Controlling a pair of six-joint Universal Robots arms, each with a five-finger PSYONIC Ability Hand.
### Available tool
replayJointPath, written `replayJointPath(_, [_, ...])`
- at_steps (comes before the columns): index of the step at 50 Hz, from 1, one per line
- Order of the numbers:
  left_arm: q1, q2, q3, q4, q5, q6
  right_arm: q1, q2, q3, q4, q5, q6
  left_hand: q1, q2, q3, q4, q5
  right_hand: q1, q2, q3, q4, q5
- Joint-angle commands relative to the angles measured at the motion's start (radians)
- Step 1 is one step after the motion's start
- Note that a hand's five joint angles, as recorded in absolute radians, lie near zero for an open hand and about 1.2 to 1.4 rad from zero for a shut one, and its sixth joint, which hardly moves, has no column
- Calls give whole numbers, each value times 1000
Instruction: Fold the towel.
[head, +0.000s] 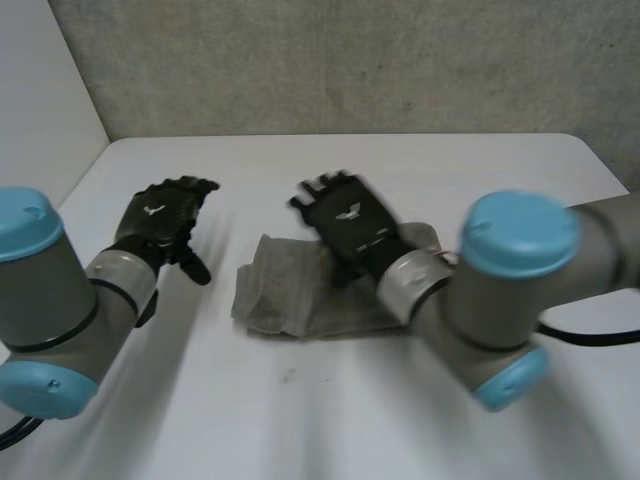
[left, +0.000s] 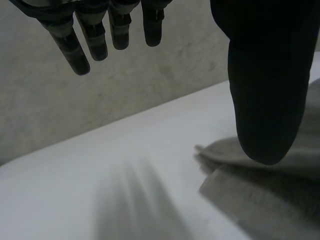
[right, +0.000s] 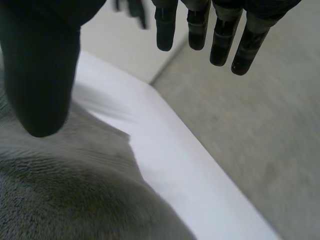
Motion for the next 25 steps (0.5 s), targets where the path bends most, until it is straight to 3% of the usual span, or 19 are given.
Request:
replayJointPath(1, [-136,-74,102,-1,-3,1,-159,-109,138,106,-9,209,7,19,17,17,-19,-39,-61,-41,-61,-66])
replayJointPath(5, [-222,-162,177,-2,-11,4,-246,-111,243,116,-8,134,13,25,23,23,-13,-39,-61,-41,-61,-66])
replayJointPath(10, [-262,-272,240,-2,-25,15,-309,-95,320,107,4,35,19,31,29,28,-7,-6,-28,-8,-29,-33])
replayJointPath(12, [-265,-306,257,-2,-43,32,-319,-86,334,95,4,10,19,31,29,28,-7,135,114,134,113,108])
replayJointPath(14, [-267,-338,272,-4,-71,61,-335,-53,348,46,4,-15,19,31,29,28,-7,632,610,630,610,605])
replayJointPath(15, [-267,-364,283,-4,-95,93,-335,-52,348,46,4,-15,16,28,26,26,-10,634,613,633,612,607])
replayJointPath(16, [-267,-384,288,-5,-123,130,-340,-45,351,18,6,-21,16,28,26,25,-10,884,863,883,862,857])
replayJointPath(17, [-267,-384,288,-5,-123,130,-340,-45,351,18,6,-21,16,28,26,25,-10,887,865,885,865,860])
replayJointPath(19, [-267,-397,283,-7,-161,180,-342,-34,342,-16,12,-27,10,22,20,20,-16,1182,1160,1180,1160,1155])
replayJointPath(25, [-267,-378,246,-10,-186,190,-329,-40,297,-28,41,-59,4,16,14,14,-22,1182,1161,1181,1160,1155])
